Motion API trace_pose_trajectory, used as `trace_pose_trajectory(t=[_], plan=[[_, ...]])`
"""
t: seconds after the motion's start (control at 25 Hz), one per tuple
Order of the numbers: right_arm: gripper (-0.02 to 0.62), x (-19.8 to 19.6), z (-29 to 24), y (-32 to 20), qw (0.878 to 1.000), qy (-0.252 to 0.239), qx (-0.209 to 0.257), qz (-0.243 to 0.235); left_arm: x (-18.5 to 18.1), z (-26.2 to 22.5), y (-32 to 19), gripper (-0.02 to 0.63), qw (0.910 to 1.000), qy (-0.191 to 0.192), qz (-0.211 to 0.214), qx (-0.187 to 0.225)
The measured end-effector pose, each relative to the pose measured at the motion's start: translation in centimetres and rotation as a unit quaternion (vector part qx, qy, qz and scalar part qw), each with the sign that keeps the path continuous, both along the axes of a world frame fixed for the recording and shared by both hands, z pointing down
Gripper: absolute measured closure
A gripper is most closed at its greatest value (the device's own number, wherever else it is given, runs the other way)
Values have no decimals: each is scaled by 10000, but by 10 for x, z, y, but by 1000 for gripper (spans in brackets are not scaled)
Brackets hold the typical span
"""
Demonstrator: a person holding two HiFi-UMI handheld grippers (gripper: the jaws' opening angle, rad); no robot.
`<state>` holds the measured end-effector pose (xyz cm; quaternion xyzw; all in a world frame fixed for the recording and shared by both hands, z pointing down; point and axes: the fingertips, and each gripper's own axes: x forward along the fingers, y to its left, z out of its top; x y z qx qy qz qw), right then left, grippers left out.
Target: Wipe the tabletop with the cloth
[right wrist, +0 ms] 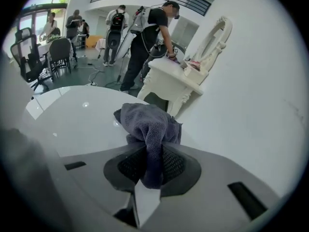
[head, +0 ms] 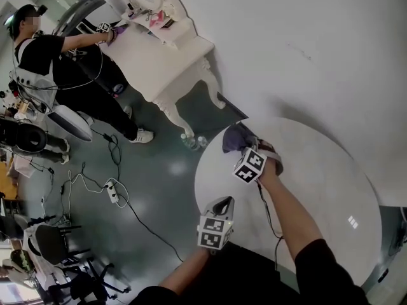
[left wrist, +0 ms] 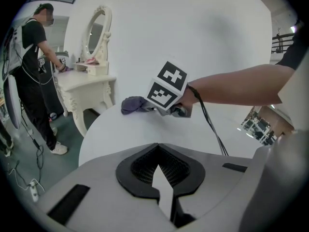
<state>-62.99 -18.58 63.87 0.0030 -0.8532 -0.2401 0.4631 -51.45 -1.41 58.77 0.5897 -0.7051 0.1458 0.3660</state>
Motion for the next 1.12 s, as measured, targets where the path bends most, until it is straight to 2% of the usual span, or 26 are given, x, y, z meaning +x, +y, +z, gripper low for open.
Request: trace_pose_trajectory(t=[0.12, 0.32, 0.48, 0.68, 0.88, 1.12], plan=[[549, 19, -3, -26, 9990, -93, 19, 432, 9, -1, -9, 600, 9998, 14, 174, 21], [549, 61, -4, -62, 9966, -158, 282, 763, 31, -4, -29, 600, 9982, -12, 589, 51], [549, 111, -4, -96, 9909, -182, 168, 1325, 55, -3, -48, 600, 9959, -51, 907, 41], [549, 168, -5, -127, 9845, -175, 160, 1739, 87, -12, -71, 600, 9911, -36, 1329, 46], [549, 230, -6, -146, 9727, -273, 10, 2305, 124, -11, -85, 600, 9840, -92, 1778, 37], [549, 299, -8, -166, 9632, -248, 53, 2674, 170, -14, -100, 600, 9781, -69, 2080, 19]])
